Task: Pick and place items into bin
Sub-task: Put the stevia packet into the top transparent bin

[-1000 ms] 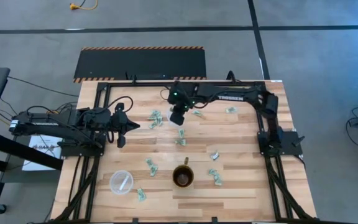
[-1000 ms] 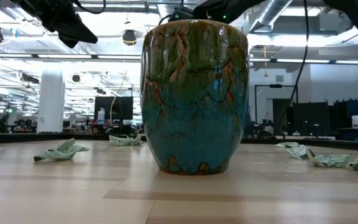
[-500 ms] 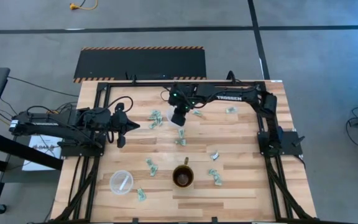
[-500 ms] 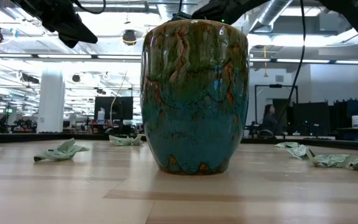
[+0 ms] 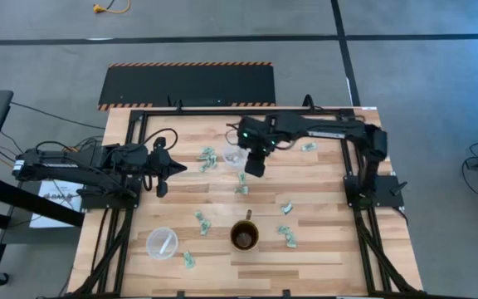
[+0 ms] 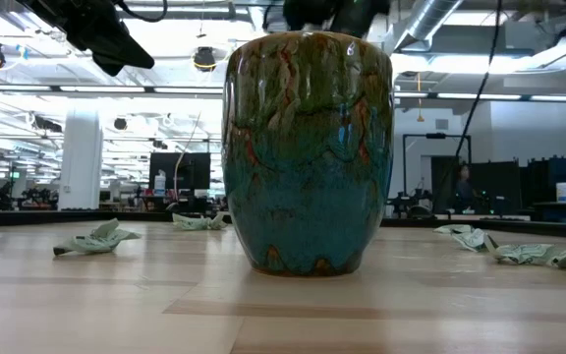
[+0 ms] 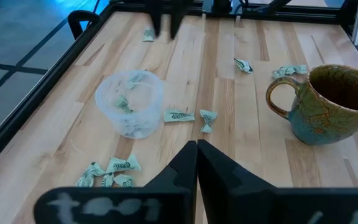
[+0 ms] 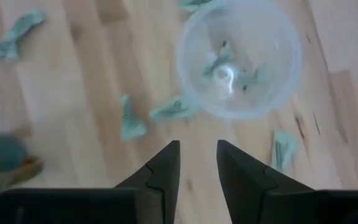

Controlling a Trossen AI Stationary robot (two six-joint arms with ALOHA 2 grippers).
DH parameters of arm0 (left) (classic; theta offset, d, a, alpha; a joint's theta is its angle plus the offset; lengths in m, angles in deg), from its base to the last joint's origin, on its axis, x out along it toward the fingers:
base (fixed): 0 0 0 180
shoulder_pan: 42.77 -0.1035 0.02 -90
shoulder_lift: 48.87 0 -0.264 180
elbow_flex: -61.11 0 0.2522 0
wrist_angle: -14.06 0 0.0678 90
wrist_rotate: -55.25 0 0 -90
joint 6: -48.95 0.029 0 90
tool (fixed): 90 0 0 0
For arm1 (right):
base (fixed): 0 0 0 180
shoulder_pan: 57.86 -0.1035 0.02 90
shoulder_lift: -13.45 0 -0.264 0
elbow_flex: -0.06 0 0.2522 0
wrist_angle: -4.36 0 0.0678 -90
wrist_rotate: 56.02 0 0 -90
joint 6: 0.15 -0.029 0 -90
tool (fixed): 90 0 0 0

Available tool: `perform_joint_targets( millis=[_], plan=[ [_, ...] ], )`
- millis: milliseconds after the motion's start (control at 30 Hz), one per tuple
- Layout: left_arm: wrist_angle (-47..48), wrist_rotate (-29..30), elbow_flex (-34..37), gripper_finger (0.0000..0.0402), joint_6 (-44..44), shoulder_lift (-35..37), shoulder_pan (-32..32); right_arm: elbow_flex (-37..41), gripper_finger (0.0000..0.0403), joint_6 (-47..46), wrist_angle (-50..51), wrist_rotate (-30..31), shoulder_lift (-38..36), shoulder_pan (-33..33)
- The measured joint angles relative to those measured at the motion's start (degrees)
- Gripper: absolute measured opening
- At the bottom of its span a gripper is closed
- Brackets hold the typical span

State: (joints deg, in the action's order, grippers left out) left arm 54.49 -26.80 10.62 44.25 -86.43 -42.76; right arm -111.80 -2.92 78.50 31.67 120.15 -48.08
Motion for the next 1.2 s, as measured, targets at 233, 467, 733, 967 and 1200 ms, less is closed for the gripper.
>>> perform_joint_targets(
  millis=[233, 467, 733, 967, 1200],
  plan=[
    [0.0, 0.0, 0.0, 0.0, 0.0, 0.0, 0.0, 5.2, 0.01, -9.2, 4.0, 8.1, -8.8, -8.7],
    [0.0, 0.0, 0.0, 0.0, 0.0, 0.0, 0.0, 22.2, 0.01, -24.3, -1.3, 11.5, -19.4, -13.2],
    [0.0, 0.0, 0.0, 0.0, 0.0, 0.0, 0.0, 35.4, 0.01, -37.8, -4.3, 9.7, -25.7, -18.1],
    [0.0, 0.0, 0.0, 0.0, 0.0, 0.0, 0.0, 41.1, 0.0109, -38.9, -10.2, 4.9, -26.0, -22.1],
    [0.0, 0.0, 0.0, 0.0, 0.0, 0.0, 0.0, 45.2, 0.0163, -39.3, -15.1, 4.8, -26.0, -23.3]
  ],
)
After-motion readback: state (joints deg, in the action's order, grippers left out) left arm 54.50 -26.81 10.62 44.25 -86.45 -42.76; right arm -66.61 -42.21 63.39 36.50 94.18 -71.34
